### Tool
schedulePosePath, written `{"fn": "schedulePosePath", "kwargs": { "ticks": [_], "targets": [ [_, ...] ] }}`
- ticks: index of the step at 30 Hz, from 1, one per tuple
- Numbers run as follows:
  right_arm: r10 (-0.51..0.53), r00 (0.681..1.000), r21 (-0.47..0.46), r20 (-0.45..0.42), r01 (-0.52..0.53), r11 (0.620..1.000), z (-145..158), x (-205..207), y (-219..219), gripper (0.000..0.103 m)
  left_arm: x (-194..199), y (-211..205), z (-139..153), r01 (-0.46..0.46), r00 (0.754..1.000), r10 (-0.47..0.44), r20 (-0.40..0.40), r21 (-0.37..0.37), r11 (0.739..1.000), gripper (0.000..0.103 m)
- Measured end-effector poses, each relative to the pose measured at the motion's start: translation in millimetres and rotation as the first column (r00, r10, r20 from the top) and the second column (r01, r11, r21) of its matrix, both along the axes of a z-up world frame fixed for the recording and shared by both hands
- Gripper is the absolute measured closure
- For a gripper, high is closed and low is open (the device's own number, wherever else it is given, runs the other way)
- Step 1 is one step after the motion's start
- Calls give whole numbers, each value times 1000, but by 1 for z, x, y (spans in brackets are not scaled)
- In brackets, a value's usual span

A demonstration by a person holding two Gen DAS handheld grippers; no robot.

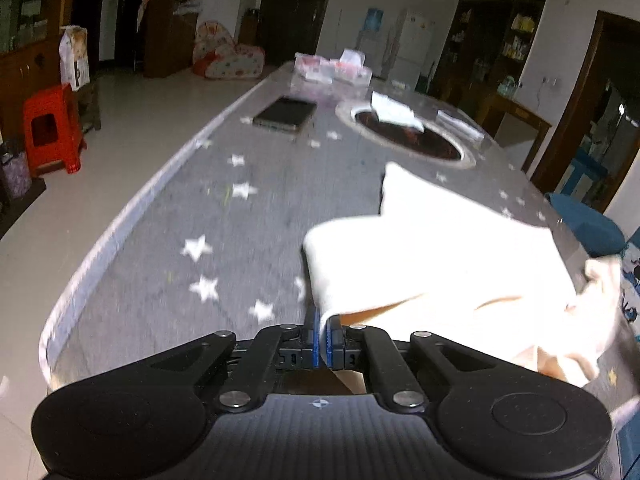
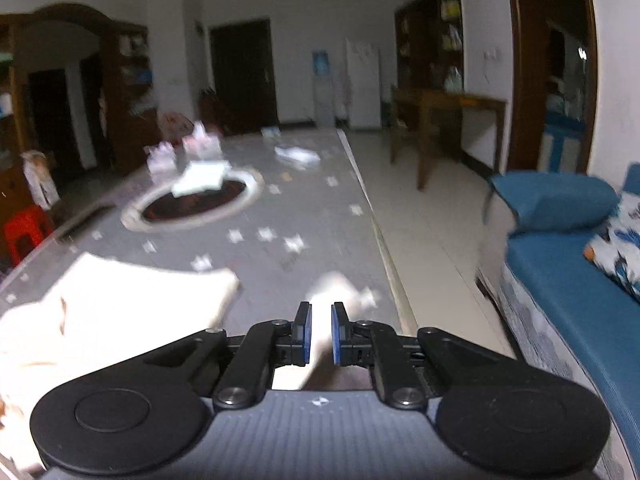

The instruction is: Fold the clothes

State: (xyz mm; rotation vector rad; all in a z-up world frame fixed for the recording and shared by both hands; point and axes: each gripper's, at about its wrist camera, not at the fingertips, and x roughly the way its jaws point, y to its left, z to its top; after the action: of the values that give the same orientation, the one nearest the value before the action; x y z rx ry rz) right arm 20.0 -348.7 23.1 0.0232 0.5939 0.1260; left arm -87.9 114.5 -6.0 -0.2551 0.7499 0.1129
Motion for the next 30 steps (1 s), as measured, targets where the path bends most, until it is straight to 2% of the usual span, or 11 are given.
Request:
{"fn": "schedulePosePath", "kwargs": {
  "ticks": [3, 5, 8, 15, 23, 30],
  "targets": [
    [5, 999, -26, -36, -6, 1000, -5, 0, 1, 92, 0, -3, 6, 13, 1000, -13, 1, 42, 999, 82],
    [19, 999, -32, -38, -20, 999, -3, -1, 4, 91, 4, -3, 16, 19, 1000, -20, 23, 59, 998, 58],
    [58, 998, -25, -27, -59, 998, 3, 1, 11, 80, 15, -6, 30, 45, 997, -52, 65, 92, 995, 57],
    [155, 984, 11, -87, -155, 988, -11, 29, 44, 78, 74, -33, 38, 153, 981, -167, 94, 141, 978, 57],
    [245, 956, 55, -162, -239, 969, -31, 67, 76, 79, 160, -50, 14, 206, 978, -210, 1, 190, 960, 57],
    [265, 941, 47, -211, -261, 964, -44, 97, 86, 79, 203, -54, -3, 224, 974, -217, -56, 209, 952, 57]
  ]
}}
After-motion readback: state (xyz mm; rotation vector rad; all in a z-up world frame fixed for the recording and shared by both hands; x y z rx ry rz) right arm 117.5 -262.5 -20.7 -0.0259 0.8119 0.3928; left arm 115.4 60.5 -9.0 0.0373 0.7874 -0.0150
